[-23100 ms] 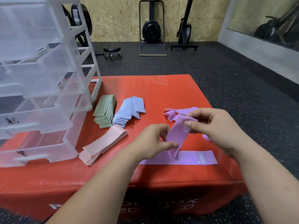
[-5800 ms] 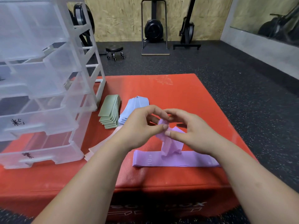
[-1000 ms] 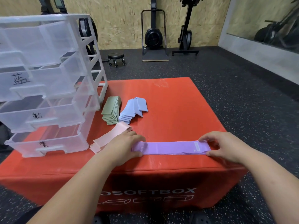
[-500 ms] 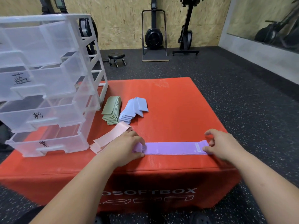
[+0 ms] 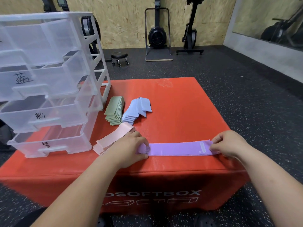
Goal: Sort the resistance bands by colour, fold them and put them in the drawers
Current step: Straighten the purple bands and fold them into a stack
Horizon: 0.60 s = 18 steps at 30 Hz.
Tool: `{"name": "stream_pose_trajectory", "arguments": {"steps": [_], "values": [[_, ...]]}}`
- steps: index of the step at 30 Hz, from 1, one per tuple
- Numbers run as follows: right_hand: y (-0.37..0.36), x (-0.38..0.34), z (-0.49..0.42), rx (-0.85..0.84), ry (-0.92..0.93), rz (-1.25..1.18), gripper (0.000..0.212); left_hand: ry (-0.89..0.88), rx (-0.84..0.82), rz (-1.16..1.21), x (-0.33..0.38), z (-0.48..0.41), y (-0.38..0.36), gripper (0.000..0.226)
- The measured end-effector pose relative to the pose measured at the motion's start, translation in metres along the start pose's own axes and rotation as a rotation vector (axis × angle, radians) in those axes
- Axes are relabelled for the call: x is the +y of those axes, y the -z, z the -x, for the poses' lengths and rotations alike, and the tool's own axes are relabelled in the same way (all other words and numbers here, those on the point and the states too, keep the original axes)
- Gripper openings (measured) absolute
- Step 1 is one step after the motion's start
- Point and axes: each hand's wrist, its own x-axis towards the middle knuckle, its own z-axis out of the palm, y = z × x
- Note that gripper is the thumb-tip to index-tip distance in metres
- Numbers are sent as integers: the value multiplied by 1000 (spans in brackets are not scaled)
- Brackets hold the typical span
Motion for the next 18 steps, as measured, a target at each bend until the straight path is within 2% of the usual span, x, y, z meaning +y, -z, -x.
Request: {"name": "stream_pose_trajectory", "arguments": {"steps": [3, 6, 9, 14, 18], "values": [[1, -6, 3, -18, 0, -227, 14, 28, 18, 9, 3, -3, -3, 43], [0, -18, 13, -53, 44, -468, 17, 13, 137, 94, 25, -13, -6, 32], [-5, -37, 28, -107, 94, -613, 18, 89, 156, 480, 67, -25, -7, 18], [-25, -64, 47, -109, 293, -614, 29, 327, 95, 1161, 117, -44, -3, 26], [-38, -69, 44, -63, 425, -560, 43, 427, 114, 1327, 122, -49, -1, 28]]}}
